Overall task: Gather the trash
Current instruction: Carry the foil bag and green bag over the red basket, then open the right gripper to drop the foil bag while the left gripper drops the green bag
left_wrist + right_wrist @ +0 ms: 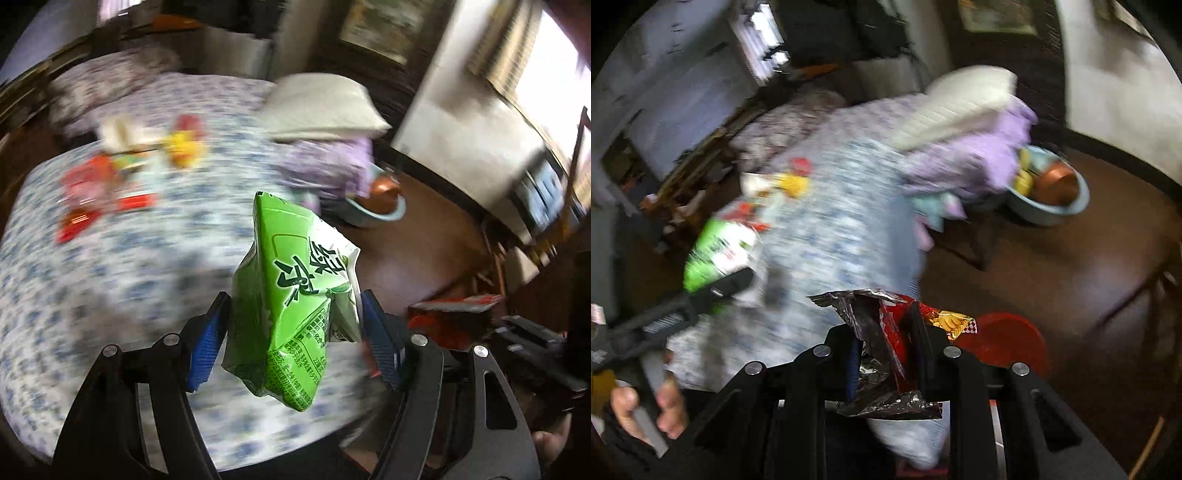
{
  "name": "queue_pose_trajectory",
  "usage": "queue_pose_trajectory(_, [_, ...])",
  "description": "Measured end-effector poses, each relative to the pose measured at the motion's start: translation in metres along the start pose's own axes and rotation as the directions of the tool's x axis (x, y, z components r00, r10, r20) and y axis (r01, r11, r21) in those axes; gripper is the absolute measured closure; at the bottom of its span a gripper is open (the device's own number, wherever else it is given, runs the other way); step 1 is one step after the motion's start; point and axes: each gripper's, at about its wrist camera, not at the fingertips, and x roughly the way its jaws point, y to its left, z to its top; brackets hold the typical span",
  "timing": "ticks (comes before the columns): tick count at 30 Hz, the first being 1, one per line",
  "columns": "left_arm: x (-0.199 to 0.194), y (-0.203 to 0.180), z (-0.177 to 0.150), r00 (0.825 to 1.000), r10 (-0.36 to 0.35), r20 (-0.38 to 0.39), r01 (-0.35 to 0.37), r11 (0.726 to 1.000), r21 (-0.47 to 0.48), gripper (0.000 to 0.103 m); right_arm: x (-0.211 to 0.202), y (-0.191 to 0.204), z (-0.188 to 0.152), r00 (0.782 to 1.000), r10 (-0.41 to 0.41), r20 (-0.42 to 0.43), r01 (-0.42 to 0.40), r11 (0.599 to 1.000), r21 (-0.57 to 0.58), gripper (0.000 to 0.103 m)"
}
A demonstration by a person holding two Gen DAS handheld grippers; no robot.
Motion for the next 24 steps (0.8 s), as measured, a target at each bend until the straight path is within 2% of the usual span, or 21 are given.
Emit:
queue_pose_trajectory(4, [0.039,-0.057,0.003,0.998,-0.047,-0.038,0.050,0.996,0.072,0.034,0.034,-0.066,-0.023,0.997,-0.044,-0.066,0.051,0.993,0.108,0.079])
queue_pose_trajectory(7, [0.081,-0.094,0.000,0.994,-0.068,-0.088,0.077,0.992,0.098,0.034,0.067,-0.106,-0.038,0.992,-0.042,-0.117,0.063,0.980,0.189,0.079])
queue_pose_trajectory(12, [0.143,-0.121,-0.005,0.982,-0.082,-0.169,0.101,0.990,0.103,0.034,0.122,-0.140,-0.053,0.982,-0.031,-0.186,0.073,0.971,0.226,0.079])
queue_pose_trajectory(17, [0.189,-0.123,-0.018,0.971,-0.050,-0.235,0.075,0.992,0.098,0.034,0.162,-0.158,-0.061,0.972,-0.019,-0.236,0.082,0.963,0.256,0.077])
queue_pose_trajectory(19, [0.197,-0.120,-0.022,0.968,-0.035,-0.250,0.062,0.993,0.102,0.034,0.174,-0.164,-0.063,0.970,-0.025,-0.241,0.091,0.960,0.264,0.070])
queue_pose_trajectory(21, [0.196,-0.129,-0.020,0.976,-0.008,-0.219,0.042,0.988,0.152,0.034,0.184,-0.170,-0.064,0.970,-0.044,-0.240,0.109,0.958,0.265,0.067])
queue_pose_trajectory(23, [0.194,-0.135,-0.021,0.979,0.013,-0.201,0.025,0.982,0.185,0.034,0.197,-0.179,-0.067,0.966,-0.052,-0.255,0.124,0.953,0.275,0.058])
queue_pose_trajectory(24, [0.197,-0.137,-0.022,0.978,0.009,-0.209,0.031,0.982,0.186,0.034,0.201,-0.183,-0.069,0.963,-0.058,-0.262,0.134,0.950,0.283,0.049])
